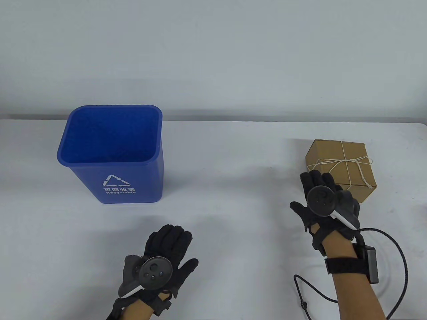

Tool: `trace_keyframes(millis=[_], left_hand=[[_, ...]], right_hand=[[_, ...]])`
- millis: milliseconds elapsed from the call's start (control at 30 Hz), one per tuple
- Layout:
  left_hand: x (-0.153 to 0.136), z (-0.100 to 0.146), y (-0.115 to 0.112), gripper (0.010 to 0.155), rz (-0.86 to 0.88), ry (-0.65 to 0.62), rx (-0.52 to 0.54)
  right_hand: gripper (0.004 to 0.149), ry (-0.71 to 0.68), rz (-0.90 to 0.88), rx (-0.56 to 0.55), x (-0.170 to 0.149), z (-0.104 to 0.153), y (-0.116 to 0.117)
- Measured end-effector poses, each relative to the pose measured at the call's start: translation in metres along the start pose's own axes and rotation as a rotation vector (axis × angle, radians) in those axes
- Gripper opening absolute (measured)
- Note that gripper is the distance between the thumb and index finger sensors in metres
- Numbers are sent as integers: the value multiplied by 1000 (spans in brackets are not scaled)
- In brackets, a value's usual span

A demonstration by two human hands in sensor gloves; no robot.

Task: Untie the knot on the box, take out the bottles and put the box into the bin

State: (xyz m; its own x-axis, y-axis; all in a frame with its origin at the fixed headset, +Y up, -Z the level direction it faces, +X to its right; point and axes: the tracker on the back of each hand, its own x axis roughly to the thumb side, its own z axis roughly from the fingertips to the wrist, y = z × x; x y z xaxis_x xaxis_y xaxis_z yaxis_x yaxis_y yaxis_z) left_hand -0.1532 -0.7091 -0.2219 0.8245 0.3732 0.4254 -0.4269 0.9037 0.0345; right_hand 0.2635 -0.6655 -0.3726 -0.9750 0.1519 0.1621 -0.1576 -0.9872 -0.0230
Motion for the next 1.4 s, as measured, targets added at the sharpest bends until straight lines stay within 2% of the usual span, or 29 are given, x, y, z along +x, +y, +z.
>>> trace_keyframes(millis=[200, 367, 633, 900, 1000, 1200, 1400], left_hand=[[0, -1, -1, 77, -5, -3, -7], [-1, -1, 0, 77, -3, 2, 1], [-1, -1, 0, 77, -6, -2, -3], [-3, -2, 1, 76, -3, 11, 3], [-3, -3, 1, 76, -4, 13, 0], [-3, -3, 0, 76, -6, 13, -4], [-3, -5, -1, 76, -7, 16, -16]], right_hand=[[87, 74, -19, 47, -23, -8, 1], [87, 166, -32, 77, -44, -5, 0], [87, 187, -31, 64, -60, -9, -6], [103, 238, 11, 202, -76, -18, -5], [108, 263, 42, 219, -81, -22, -5], [106, 319, 68, 238, -93, -26, 0], [106, 315, 63, 251, -100, -33, 6]])
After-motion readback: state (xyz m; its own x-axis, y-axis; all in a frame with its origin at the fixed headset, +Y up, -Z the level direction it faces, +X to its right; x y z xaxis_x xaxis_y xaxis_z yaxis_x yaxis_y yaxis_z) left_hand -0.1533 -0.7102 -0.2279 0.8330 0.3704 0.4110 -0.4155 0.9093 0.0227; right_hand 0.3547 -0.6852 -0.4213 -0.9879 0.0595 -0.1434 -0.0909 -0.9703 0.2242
